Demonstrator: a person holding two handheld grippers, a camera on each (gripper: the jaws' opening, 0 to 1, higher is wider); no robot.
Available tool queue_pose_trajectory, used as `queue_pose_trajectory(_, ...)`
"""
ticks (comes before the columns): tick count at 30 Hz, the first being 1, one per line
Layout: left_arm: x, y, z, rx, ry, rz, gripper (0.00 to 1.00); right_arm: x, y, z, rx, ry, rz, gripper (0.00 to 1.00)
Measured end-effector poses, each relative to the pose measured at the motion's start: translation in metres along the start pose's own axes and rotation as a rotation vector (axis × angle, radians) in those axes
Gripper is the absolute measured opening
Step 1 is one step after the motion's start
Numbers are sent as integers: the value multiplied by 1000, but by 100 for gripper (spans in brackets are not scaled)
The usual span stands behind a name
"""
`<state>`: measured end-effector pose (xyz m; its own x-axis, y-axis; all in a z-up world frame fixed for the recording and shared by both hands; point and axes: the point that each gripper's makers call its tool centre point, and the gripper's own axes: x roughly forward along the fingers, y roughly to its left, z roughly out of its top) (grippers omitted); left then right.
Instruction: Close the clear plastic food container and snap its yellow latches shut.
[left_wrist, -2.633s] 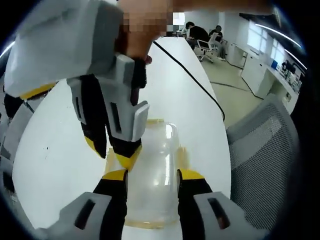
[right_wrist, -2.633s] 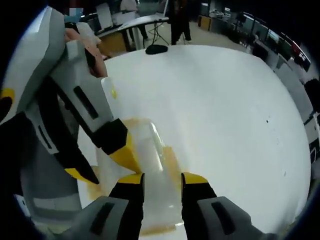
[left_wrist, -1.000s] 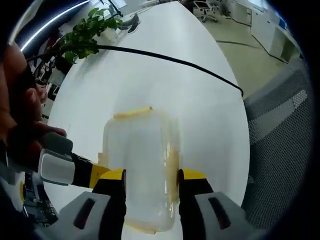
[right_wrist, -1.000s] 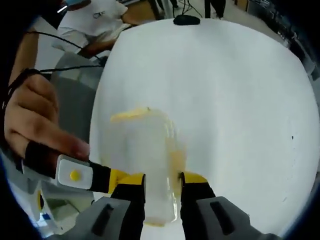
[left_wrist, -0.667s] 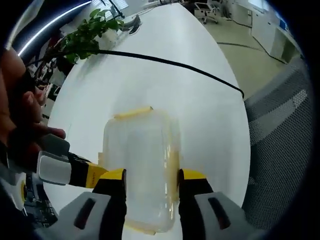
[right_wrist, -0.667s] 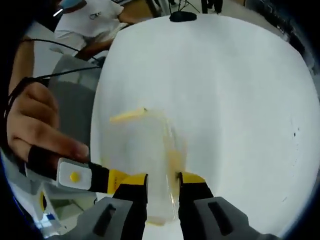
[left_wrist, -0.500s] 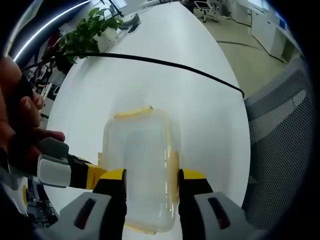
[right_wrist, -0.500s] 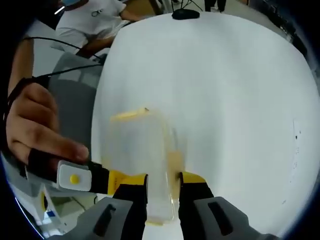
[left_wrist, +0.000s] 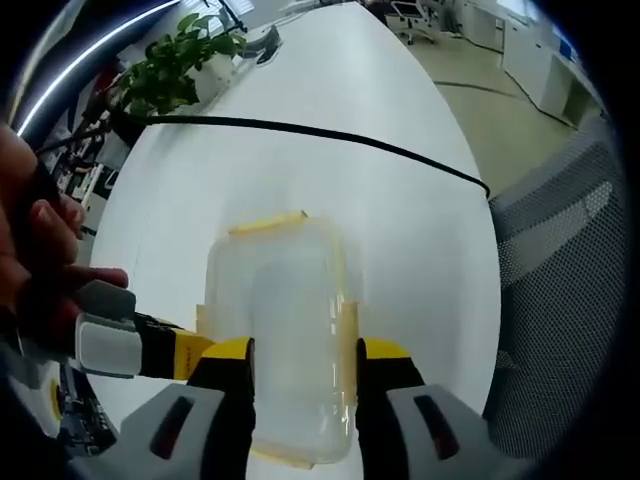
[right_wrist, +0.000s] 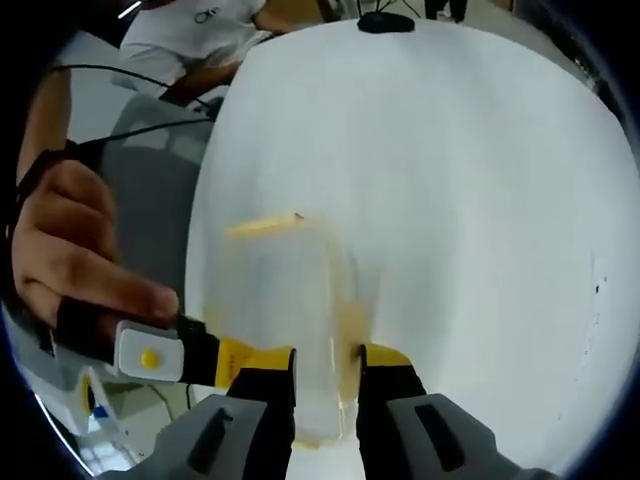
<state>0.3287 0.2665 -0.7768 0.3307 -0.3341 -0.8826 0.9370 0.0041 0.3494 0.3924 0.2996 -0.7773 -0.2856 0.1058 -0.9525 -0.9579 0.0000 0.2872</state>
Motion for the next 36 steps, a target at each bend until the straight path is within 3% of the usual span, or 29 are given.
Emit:
queue_pose_trajectory(3,0,-1,0,-6,-8,-3,37,2,1,1,-17,26,2,20)
queue_pose_trajectory(6,-1,-5,2,1,-14,-7,37,3,2,1,10,11,70,19)
queue_pose_trajectory(7,-2,-5,0,-48,-32,-23,37,2,-2,4,25,7,58,18)
queue_pose_trajectory(9,-3,-1,-6,-49,-38,-52,37,2,2,7,-32,14,81,18)
queue_pose_trajectory(14,-3,-2,-1,-4,-7,4,38,5,7,2,-58,32,40,20)
queue_pose_trajectory(18,-3,-2,-1,23,3,15,38,2,4,2,-14,72,19,21)
queue_pose_trajectory(20,-4,0,-2,39,-13,18,38,-1,1,1,2,49,1,21)
queue_pose_trajectory(22,-4,1,-5,69,-28,20,39,-3,-2,2,70,-6,-29,21)
queue_pose_trajectory(29,-2,1,-5,95,-60,52,40,-9,-2,1,83,-199,-113,21)
queue_pose_trajectory(32,-2,-2,-4,141,-53,49,46,-10,0,-4,69,-216,-151,23)
queue_pose_trajectory(36,-5,-9,-3,74,-58,11,55,-11,7,-17,47,-218,-199,28)
